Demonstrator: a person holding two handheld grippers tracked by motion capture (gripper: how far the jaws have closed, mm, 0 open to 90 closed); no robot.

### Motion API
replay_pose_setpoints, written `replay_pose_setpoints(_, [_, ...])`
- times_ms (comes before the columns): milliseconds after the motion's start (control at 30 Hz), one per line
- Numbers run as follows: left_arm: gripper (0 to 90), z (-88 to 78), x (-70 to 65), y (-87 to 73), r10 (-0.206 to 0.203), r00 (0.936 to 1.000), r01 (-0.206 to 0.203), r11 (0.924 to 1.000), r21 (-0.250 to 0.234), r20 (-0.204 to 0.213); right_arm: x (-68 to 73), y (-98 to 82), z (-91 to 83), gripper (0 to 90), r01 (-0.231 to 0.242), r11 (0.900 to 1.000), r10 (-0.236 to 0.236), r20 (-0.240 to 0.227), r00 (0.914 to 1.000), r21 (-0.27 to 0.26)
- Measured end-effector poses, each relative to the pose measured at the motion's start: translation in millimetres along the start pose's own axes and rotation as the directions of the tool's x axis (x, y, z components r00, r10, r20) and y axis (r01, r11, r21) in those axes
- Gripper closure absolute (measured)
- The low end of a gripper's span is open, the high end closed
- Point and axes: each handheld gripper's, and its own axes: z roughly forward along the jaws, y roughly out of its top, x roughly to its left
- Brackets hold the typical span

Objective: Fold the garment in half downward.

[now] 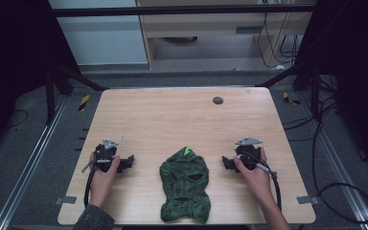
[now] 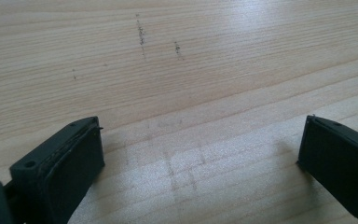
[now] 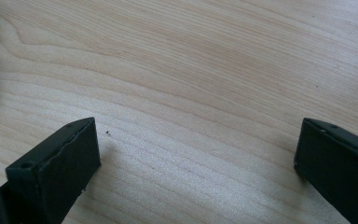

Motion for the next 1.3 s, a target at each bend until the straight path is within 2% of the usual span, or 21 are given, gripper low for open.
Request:
replay_pose_setpoints(167, [0.0,-0.7,-1.3,-0.8,0.01,0.9999,-0.01,0.9999,-0.001,0.011,0.0,0.0,0.0,0.3,0.0,1.0,0.0,0.0,1.0,0.0])
replay_pose_setpoints(333, [1.3,-3.9,-5.2,-0.1,0.035,0.9985,-0.035,0.9993,0.016,0.043,0.1,0.1,-0.2,0.7,0.0,1.0,0.0,0.001,1.0,0.0])
replay_pose_setpoints(433, [4.2,-6.6,-8.6,0.6,0.034,0.9972,-0.035,0.9993,0.016,0.067,1.4,1.5,-2.5,6.5,0.007,1.0,-0.007,-0.001,1.0,0.012])
replay_pose_setpoints(500, [4.2,-11.1,-14.2,2.3,0.053,0.995,-0.055,0.9983,0.02,0.085,2.8,2.3,-4.0,8.6,0.0,1.0,0.0,-0.006,1.0,0.018])
replay_pose_setpoints(533, [4.6,-14.3,-21.8,4.1,0.056,0.9911,-0.056,0.9984,0.002,0.121,5.4,2.9,-6.2,10.7,0.014,1.0,-0.013,-0.021,0.9997,0.026])
replay_pose_setpoints(567, [4.6,-15.5,-25.7,5.6,0.063,0.9888,-0.063,0.998,0.0,0.136,7.3,3.2,-7.2,12.0,0.015,1.0,-0.014,-0.043,0.999,0.026])
replay_pose_setpoints(600, [5.0,-16.6,-29.7,7.7,0.078,0.9861,-0.079,0.9969,0.002,0.147,9.9,3.8,-8.4,14.1,0.015,0.999,-0.014,-0.067,0.9976,0.028])
replay_pose_setpoints(633, [5.3,-16.6,-29.7,7.7,0.078,0.9861,-0.079,0.9969,0.002,0.147,9.9,3.8,-8.4,14.1,0.015,0.999,-0.014,-0.067,0.9976,0.028])
replay_pose_setpoints(667, [5.6,-17.3,-33.5,9.8,0.09,0.9836,-0.091,0.9958,-0.001,0.156,15.8,5.8,-10.8,18.9,0.041,0.999,-0.037,-0.093,0.995,0.036])
replay_pose_setpoints(700, [5.6,-18.1,-37.1,12.0,0.098,0.9808,-0.099,0.9951,-0.004,0.169,15.8,5.8,-10.8,18.9,0.041,0.999,-0.037,-0.093,0.995,0.036])
replay_pose_setpoints(733, [8.1,-19.0,-40.9,15.1,0.116,0.9756,-0.118,0.993,0.002,0.187,20.8,9.3,-13.4,23.9,0.072,0.997,-0.067,-0.113,0.9913,0.039])
replay_pose_setpoints(800, [10.5,-20.1,-48.3,24.9,0.128,0.9626,-0.133,0.9911,0.006,0.239,23.6,12.6,-15.2,28.5,0.084,0.996,-0.077,-0.137,0.9876,0.043])
replay_pose_setpoints(867, [13.0,-21.4,-53.1,34.3,0.131,0.9537,-0.139,0.9902,0.01,0.271,25.9,17.1,-17.3,35.7,0.09,0.995,-0.083,-0.165,0.9827,0.037])
replay_pose_setpoints(900, [14.7,-21.4,-53.1,34.3,0.131,0.9537,-0.139,0.9902,0.01,0.271,26.9,19.7,-18.2,37.9,0.092,0.995,-0.084,-0.182,0.9798,0.036])
replay_pose_setpoints(933, [17.4,-21.8,-60.5,42.8,0.159,0.9415,-0.17,0.9854,0.011,0.297,28.4,22.6,-19.1,41.7,0.096,0.995,-0.087,-0.195,0.977,0.039])
replay_pose_setpoints(967, [19.6,-21.2,-64.6,46.4,0.172,0.9338,-0.186,0.9824,0.016,0.314,29.5,25.4,-19.6,44.8,0.111,0.993,-0.102,-0.206,0.9733,0.032])
replay_pose_setpoints(1033, [22.7,-18.8,-73.9,51.8,0.192,0.9207,-0.213,0.9767,0.026,0.34,32.4,31.5,-19.7,49.4,0.129,0.991,-0.12,-0.231,0.9654,0.024])
replay_pose_setpoints(1133, [28.2,-14.3,-88.7,57.2,0.234,0.9031,-0.263,0.9641,0.034,0.36,38.5,39.3,-17.5,56.1,0.154,0.988,-0.144,-0.264,0.9538,0.017])
replay_pose_setpoints(1200, [31.9,-12.1,-98.1,58.9,0.266,0.8889,-0.3,0.9535,0.033,0.373,45.8,42.7,-15.8,58.7,0.175,0.984,-0.163,-0.287,0.9442,0.017])
replay_pose_setpoints(1300, [33.4,-6.7,-105.9,59.2,0.284,0.8793,-0.326,0.9444,0.046,0.382,56.7,45.2,-11.1,58.7,0.204,0.979,-0.186,-0.319,0.9292,0.023])
